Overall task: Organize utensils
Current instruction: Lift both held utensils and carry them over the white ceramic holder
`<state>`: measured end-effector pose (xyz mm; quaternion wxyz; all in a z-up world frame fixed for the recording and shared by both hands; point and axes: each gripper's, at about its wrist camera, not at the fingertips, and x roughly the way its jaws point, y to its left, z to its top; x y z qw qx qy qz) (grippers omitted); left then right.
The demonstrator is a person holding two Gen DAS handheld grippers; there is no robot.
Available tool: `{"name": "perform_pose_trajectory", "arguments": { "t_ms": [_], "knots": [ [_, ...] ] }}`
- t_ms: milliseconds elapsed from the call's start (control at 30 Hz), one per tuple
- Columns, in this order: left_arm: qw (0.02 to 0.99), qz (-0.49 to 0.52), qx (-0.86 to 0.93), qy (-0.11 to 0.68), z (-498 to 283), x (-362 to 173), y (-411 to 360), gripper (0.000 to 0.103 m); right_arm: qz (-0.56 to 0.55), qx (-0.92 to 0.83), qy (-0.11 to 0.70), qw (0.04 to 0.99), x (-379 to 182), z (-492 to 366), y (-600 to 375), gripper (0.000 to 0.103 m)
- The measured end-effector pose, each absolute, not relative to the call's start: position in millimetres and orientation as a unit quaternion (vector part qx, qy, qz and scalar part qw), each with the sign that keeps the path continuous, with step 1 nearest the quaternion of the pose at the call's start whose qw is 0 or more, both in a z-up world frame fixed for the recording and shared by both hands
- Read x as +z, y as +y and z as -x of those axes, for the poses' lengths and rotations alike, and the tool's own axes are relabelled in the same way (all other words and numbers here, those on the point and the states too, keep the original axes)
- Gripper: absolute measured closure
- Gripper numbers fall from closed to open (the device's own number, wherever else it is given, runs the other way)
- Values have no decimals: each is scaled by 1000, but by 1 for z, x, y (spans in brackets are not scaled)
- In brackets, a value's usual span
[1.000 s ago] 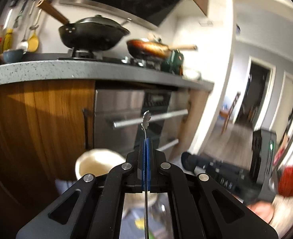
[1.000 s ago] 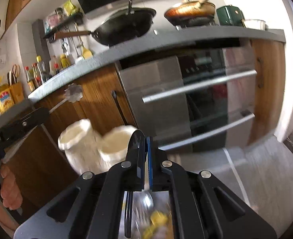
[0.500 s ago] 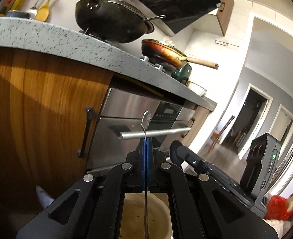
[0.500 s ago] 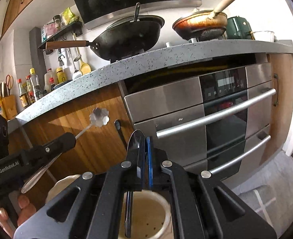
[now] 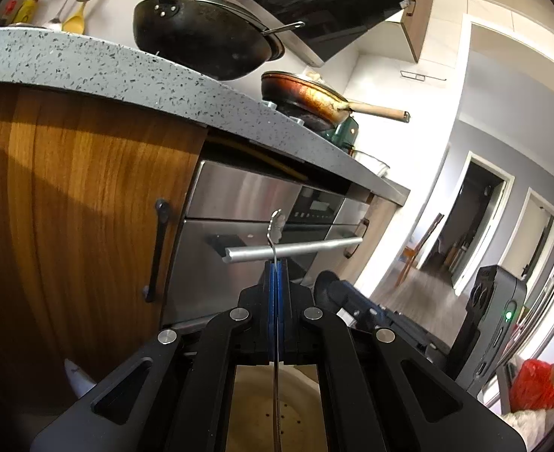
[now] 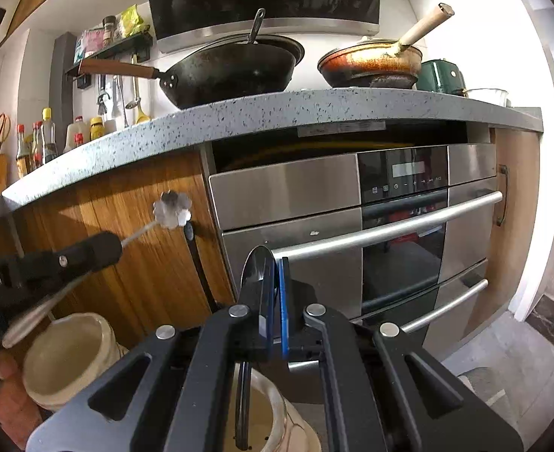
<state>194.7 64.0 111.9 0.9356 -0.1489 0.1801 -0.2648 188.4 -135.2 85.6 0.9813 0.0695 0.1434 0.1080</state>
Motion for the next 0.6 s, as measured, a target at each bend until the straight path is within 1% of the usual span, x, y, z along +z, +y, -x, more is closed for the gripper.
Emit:
{"name": "perform_pose_trajectory", "arguments": {
  "t_ms": [200,400,600],
  "knots": [
    [934,154,-269,180,-196,107,66,101,-51,136,180,973,78,-176,-139,101],
    [924,178,-288,178,-198,106,70,101,-99,171,234,952,70,-170,-153,101],
    [925,176,-287,178,-197,106,68,101,-115,183,249,944,71,-171,-155,99]
  ]
}}
